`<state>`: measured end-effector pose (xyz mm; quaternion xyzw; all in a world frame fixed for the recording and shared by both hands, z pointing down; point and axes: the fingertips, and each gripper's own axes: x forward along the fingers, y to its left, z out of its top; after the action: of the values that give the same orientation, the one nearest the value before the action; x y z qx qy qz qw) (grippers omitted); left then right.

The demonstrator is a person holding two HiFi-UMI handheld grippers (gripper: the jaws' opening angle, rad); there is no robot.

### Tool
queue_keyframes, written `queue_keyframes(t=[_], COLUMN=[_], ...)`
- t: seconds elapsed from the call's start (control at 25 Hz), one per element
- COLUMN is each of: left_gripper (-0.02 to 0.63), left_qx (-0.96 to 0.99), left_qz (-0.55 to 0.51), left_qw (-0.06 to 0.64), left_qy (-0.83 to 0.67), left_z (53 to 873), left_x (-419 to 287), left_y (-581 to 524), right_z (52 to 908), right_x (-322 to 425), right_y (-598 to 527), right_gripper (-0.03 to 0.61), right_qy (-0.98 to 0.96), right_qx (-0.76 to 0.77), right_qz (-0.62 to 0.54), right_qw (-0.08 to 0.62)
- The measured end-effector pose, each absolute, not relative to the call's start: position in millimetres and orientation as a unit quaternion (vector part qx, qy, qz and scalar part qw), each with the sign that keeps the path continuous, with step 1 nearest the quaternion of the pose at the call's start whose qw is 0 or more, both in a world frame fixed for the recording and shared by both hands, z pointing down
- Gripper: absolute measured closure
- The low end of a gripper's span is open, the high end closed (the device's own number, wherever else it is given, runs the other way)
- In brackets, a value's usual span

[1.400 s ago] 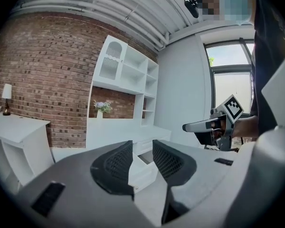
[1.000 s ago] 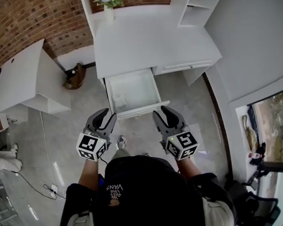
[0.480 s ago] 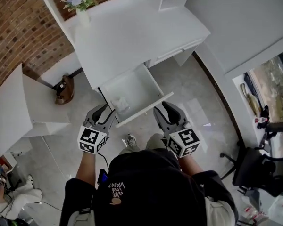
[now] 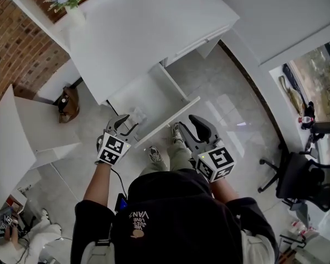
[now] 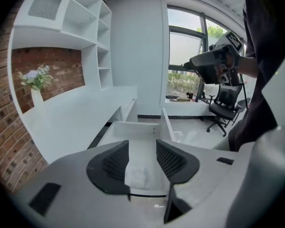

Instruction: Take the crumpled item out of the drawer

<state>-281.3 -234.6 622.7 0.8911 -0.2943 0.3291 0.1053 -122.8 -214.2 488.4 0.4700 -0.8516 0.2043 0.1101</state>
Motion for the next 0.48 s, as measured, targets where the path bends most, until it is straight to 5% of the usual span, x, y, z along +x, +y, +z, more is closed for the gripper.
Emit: queue_keyframes(t=[0.48], left_gripper=[0.446], left_qx=[0.842], left_qz=[0.456], left_qw=[0.149], left_qy=[-0.249], left_z=[742], left_x=[-259], left_y=[-280], right_z=[526], right_x=[-98], right_y=[-247], right_gripper=[0.439], right_qy=[-0.858], right_qx=[0.430], right_qz=[0.240], right_qw=[0.144])
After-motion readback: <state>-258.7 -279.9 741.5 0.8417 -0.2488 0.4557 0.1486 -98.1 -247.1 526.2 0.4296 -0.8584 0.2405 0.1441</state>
